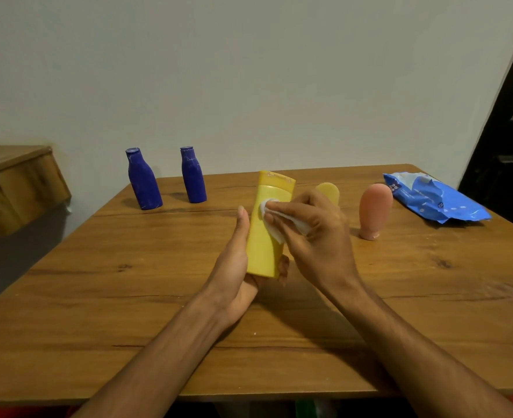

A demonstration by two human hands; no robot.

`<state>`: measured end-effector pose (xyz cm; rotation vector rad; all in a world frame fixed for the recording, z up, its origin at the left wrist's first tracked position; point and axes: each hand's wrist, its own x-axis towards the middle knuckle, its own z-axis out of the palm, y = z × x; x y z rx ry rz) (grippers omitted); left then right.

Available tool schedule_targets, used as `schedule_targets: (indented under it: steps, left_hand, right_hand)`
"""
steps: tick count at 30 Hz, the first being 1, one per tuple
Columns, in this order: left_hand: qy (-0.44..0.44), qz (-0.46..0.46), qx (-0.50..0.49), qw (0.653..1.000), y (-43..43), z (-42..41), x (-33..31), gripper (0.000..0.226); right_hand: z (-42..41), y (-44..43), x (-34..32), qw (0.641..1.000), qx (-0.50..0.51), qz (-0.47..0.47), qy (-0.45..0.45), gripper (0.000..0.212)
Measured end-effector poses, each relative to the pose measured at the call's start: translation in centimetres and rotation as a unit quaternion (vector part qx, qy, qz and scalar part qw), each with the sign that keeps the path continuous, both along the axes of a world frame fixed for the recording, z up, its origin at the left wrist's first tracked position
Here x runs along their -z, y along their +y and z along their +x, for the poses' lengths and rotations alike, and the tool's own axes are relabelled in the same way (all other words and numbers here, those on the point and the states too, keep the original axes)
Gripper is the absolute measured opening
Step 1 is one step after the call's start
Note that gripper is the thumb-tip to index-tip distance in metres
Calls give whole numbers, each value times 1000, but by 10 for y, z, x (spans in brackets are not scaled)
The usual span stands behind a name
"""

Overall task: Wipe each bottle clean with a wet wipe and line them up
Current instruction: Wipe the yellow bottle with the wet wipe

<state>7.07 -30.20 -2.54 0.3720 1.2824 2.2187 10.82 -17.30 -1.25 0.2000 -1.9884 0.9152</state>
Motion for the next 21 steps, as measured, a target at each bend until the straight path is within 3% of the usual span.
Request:
schedule_targets:
  steps: [6,14,21]
  left_hand:
    - [-29,11,-34,999,0,-1,-3,62]
    - [-89,20,-100,991,-5,-10,-4,68]
    - [-49,2,-58,997,-1,-2,-3,52]
  right_hand:
    - [2,-3,0,998,-51,21,-31,24]
    - [-2,-5,6,983,-91,135,-84,24]
    - [-2,-1,2,998,-32,48,-34,27]
